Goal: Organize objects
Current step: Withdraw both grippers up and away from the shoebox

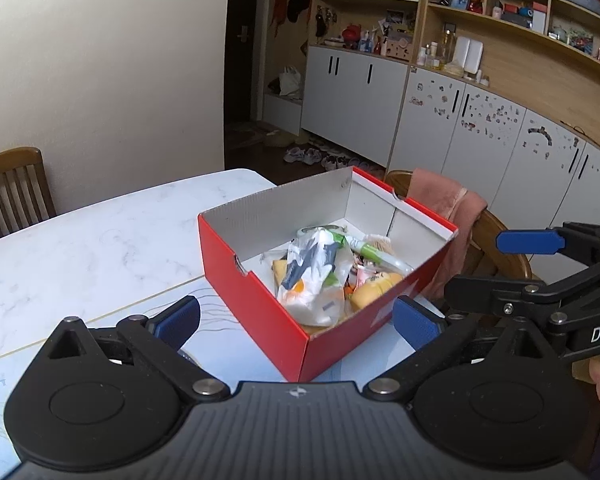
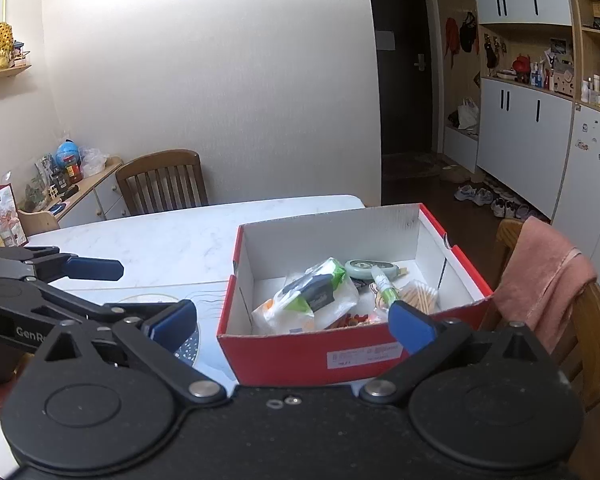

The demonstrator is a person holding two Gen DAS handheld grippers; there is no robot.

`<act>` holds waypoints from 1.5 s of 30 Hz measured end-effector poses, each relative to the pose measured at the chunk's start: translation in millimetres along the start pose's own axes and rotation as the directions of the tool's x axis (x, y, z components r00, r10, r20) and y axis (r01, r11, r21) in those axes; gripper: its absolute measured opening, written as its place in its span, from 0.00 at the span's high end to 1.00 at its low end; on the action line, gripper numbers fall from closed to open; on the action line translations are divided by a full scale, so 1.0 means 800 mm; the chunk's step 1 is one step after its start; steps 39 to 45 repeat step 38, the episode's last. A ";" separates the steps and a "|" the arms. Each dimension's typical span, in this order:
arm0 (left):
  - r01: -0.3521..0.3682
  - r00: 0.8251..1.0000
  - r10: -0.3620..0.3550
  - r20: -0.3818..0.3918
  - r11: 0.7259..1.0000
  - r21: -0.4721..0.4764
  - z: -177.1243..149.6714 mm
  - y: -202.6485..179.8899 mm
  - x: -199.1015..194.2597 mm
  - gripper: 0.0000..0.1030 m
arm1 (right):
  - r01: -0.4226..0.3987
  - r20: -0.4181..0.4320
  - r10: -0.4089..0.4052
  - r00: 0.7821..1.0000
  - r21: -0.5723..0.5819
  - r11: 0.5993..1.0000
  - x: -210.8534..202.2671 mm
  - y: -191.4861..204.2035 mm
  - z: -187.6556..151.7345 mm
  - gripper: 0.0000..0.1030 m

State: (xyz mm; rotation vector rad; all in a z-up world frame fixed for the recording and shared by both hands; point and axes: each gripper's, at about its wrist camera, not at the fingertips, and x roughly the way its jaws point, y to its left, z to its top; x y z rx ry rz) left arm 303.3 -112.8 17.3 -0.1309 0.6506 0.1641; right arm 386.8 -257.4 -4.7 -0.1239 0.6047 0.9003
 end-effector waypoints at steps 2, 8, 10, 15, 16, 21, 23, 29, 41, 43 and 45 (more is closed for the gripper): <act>-0.004 1.000 0.004 0.000 1.000 0.005 -0.004 -0.001 -0.004 0.00 | 0.004 0.000 -0.004 1.000 0.000 1.000 -0.005 0.002 -0.003 0.01; 0.011 1.000 -0.011 -0.012 1.000 -0.002 -0.012 0.001 -0.011 0.00 | 0.010 0.006 -0.010 1.000 0.024 1.000 -0.013 0.006 -0.010 0.01; 0.010 1.000 -0.010 -0.012 1.000 -0.002 -0.014 0.002 -0.012 0.00 | 0.011 0.007 -0.011 1.000 0.032 0.999 -0.015 0.007 -0.011 0.01; 0.000 1.000 0.000 -0.008 1.000 0.009 -0.018 0.002 -0.016 0.00 | 0.018 0.000 -0.018 1.000 0.034 0.999 -0.015 0.009 -0.016 0.01; 0.000 1.000 0.000 -0.007 1.000 0.011 -0.019 0.002 -0.017 0.00 | 0.018 -0.001 -0.018 1.000 0.039 0.999 -0.015 0.009 -0.017 0.01; -0.005 1.000 0.006 -0.006 1.000 0.013 -0.020 0.003 -0.017 0.00 | 0.022 0.000 -0.022 1.000 0.042 0.999 -0.016 0.011 -0.019 0.01; -0.005 1.000 0.005 -0.006 1.000 0.013 -0.021 0.004 -0.017 0.00 | 0.025 0.000 -0.025 1.000 0.040 0.999 -0.016 0.011 -0.019 0.01; -0.007 1.000 0.007 -0.016 1.000 0.011 -0.026 0.006 -0.015 0.00 | 0.030 -0.005 -0.030 1.000 0.047 0.998 -0.018 0.011 -0.022 0.01; -0.007 1.000 0.007 -0.005 1.000 0.011 -0.029 0.006 -0.017 0.00 | 0.034 -0.014 -0.033 0.999 0.053 0.998 -0.017 0.011 -0.024 0.01; -0.007 1.000 0.007 -0.005 1.000 0.011 -0.029 0.006 -0.017 0.00 | 0.034 -0.014 -0.033 0.999 0.053 0.998 -0.017 0.011 -0.024 0.01; -0.007 1.000 0.007 -0.005 1.000 0.011 -0.029 0.006 -0.017 0.00 | 0.034 -0.014 -0.033 0.999 0.053 0.998 -0.017 0.011 -0.024 0.01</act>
